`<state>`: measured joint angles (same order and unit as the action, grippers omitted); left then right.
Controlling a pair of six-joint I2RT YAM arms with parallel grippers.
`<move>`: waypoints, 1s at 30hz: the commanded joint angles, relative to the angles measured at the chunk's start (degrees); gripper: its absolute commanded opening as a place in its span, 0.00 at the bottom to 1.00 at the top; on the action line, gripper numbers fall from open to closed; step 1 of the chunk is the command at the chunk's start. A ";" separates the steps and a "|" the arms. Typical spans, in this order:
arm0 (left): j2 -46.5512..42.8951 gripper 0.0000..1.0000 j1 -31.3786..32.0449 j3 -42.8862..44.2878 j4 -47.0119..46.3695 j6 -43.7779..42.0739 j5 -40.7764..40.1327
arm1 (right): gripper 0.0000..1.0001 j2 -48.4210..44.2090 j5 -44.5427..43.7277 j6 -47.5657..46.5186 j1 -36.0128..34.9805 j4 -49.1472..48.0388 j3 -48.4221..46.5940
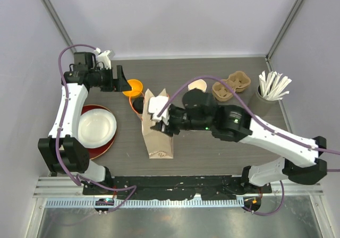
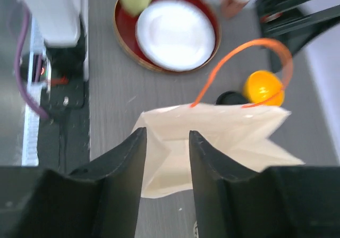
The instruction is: Pack the takeout coffee
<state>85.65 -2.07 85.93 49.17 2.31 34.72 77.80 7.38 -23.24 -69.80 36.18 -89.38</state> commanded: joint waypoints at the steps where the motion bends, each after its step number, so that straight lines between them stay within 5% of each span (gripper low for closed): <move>1: -0.39 0.85 -0.39 1.43 0.05 -0.64 2.46 | 0.36 -6.52 -16.68 10.93 1.32 -10.85 -5.53; 5: -0.48 0.86 -0.31 1.43 -0.04 -0.64 3.33 | 0.36 -7.66 -28.37 17.16 11.23 -10.70 -6.24; 7: -0.48 0.85 -0.40 1.43 0.14 -0.64 3.51 | 0.36 -7.58 -24.63 22.44 24.09 -9.12 -5.63; 14: -1.09 0.85 -0.40 0.82 0.31 -0.55 4.65 | 0.39 5.32 -22.77 22.19 51.21 -0.69 -5.27; 21: -1.36 0.85 -0.40 0.64 0.67 -1.07 4.57 | 0.42 24.39 -16.09 18.68 62.92 3.10 -10.09; 30: -0.31 0.85 -0.40 1.08 1.63 -1.87 4.57 | 0.46 39.61 -16.70 11.74 65.40 10.22 -20.21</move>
<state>85.65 -2.07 85.93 50.17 1.50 37.76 118.37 -9.19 -7.94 -3.81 44.66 -104.07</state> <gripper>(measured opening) 0.853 0.455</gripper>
